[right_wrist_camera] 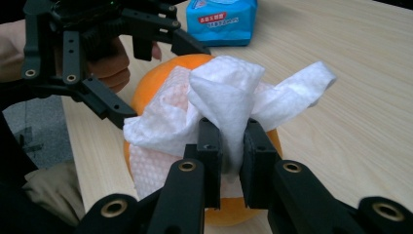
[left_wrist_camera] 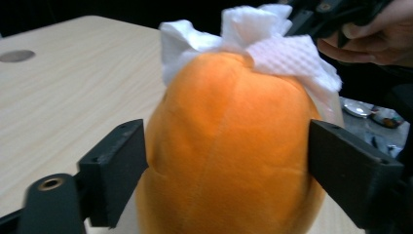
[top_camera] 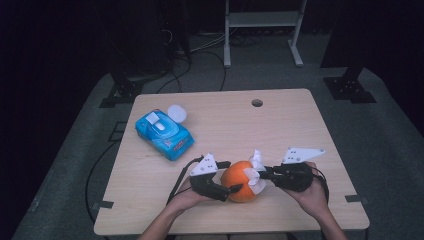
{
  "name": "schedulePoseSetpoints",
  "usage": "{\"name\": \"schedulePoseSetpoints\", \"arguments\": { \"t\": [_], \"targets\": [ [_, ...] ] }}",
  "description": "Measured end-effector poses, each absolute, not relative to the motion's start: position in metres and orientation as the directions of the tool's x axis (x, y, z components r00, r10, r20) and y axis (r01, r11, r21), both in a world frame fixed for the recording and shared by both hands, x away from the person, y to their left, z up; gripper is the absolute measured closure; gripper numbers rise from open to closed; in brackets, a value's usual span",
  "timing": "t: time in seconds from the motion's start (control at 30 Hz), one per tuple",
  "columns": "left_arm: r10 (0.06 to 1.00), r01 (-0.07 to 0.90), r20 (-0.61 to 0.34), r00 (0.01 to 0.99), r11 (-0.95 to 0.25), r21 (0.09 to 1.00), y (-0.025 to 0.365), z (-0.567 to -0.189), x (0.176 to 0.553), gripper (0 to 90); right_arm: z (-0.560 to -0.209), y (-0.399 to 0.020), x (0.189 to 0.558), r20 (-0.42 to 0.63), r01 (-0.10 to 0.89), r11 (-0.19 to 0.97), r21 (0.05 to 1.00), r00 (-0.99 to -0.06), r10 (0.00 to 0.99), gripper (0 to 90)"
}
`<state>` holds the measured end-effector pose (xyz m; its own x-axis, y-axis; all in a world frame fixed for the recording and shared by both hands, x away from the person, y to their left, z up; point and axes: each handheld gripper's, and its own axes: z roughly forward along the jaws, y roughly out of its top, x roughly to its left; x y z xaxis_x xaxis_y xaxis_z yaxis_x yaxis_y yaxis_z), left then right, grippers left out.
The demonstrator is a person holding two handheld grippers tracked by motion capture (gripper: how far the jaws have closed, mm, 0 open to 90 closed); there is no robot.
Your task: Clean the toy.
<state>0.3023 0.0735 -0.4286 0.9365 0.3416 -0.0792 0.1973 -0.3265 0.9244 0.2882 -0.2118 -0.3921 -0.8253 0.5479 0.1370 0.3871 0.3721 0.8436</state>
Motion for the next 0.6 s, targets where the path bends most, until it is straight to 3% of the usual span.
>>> {"name": "schedulePoseSetpoints", "arguments": {
  "t": [0.2,0.3,0.4,0.6],
  "targets": [
    [0.249,0.149,-0.056,0.967,-0.372,0.916,0.073,-0.426,0.297,22.2,-0.394,-0.214,0.291,0.136,0.398,0.364,0.842,-0.81,0.571,79.6],
    [0.267,0.147,-0.047,0.963,-0.368,0.918,0.075,-0.425,0.299,22.2,-0.395,-0.217,0.292,0.152,0.409,0.351,0.842,-0.805,0.573,79.6],
    [0.319,0.172,-0.051,0.946,-0.366,0.915,0.071,-0.428,0.302,11.4,-0.395,-0.215,0.293,0.155,0.411,0.353,0.841,-0.807,0.57,79.6],
    [0.32,0.15,-0.032,0.947,-0.354,0.923,0.065,-0.431,0.296,30.9,-0.385,-0.21,0.283,0.113,0.361,0.368,0.857,-0.828,0.55,79.9]
  ]
}}
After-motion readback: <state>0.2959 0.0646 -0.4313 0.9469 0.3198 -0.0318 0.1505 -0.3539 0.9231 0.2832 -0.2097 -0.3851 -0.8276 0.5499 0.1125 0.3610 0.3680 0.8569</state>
